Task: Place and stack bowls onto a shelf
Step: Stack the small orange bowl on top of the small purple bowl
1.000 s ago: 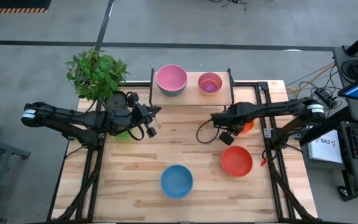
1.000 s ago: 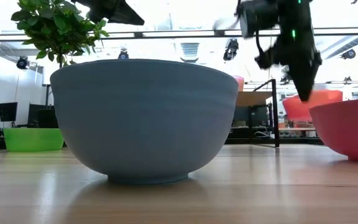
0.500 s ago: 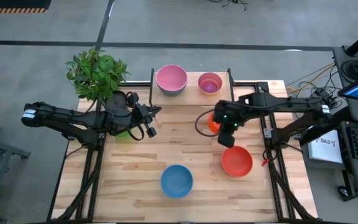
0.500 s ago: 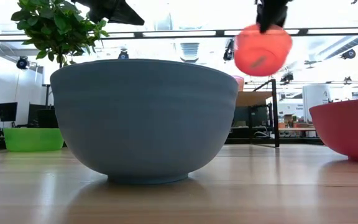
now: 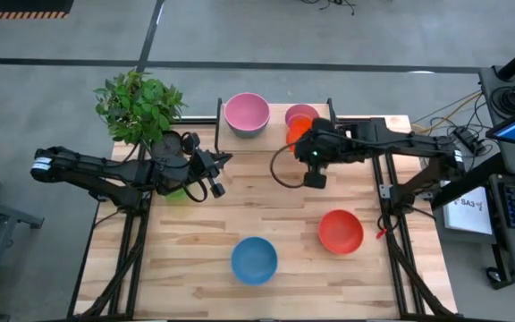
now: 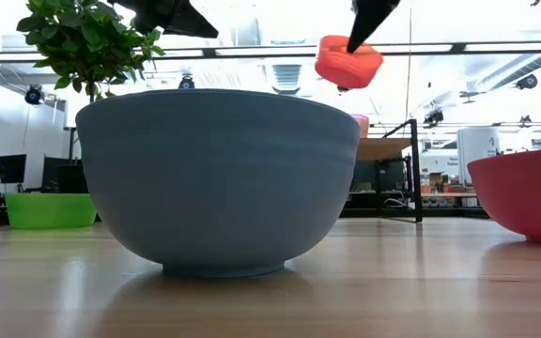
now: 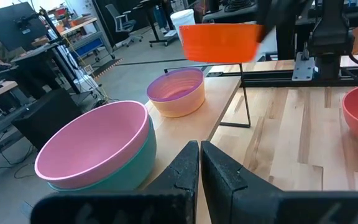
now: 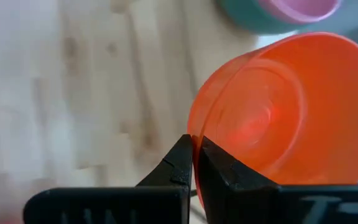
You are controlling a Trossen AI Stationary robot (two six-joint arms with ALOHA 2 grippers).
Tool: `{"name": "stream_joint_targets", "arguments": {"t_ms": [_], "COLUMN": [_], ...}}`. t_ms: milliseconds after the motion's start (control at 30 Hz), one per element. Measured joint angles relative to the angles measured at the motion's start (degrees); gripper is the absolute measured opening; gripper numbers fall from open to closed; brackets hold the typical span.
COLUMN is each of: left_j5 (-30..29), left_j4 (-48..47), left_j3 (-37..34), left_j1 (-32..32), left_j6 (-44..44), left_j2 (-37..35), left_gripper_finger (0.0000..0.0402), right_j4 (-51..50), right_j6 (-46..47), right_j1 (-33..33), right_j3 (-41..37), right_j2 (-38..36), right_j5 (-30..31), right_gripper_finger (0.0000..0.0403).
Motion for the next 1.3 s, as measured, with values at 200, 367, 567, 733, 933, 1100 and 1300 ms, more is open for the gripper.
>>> {"name": "stream_joint_targets", "arguments": {"t_ms": [200,367,567,733,933,1100,1300], "left_j5": [0.0,0.0,0.0,0.0,0.0,0.0,0.0], "left_j4": [0.0,-0.1,-1.2,-1.5,-1.5,-1.5,-1.5], "left_j3": [0.0,0.0,-0.1,-0.1,-0.1,-0.1,-0.1], "left_j1": [0.0,0.0,0.0,0.0,0.0,0.0,0.0], "left_j6": [0.0,0.2,0.2,0.2,0.2,0.2,0.3], "left_j2": [0.0,0.0,0.0,0.0,0.0,0.0,0.0], "left_gripper_finger": [0.0,0.0,0.0,0.0,0.0,0.0,0.0], "right_j4": [-0.4,-2.8,-8.6,-10.8,-11.1,-11.1,-10.6], "right_j6": [-6.2,-10.5,-14.1,-16.6,-19.0,-19.0,-19.0], "right_j1": [-4.2,-7.9,-11.5,-13.5,-16.2,-19.3,-21.2], "right_j3": [4.8,8.4,12.8,15.9,16.2,16.2,16.2], "right_j2": [4.3,7.9,12.5,15.6,17.0,17.0,16.9], "right_j5": [1.5,1.6,1.6,1.6,0.0,-7.3,-7.5], "right_gripper_finger": [0.0009,0.0009,0.0009,0.0009,0.0009,0.0009,0.0009]}}
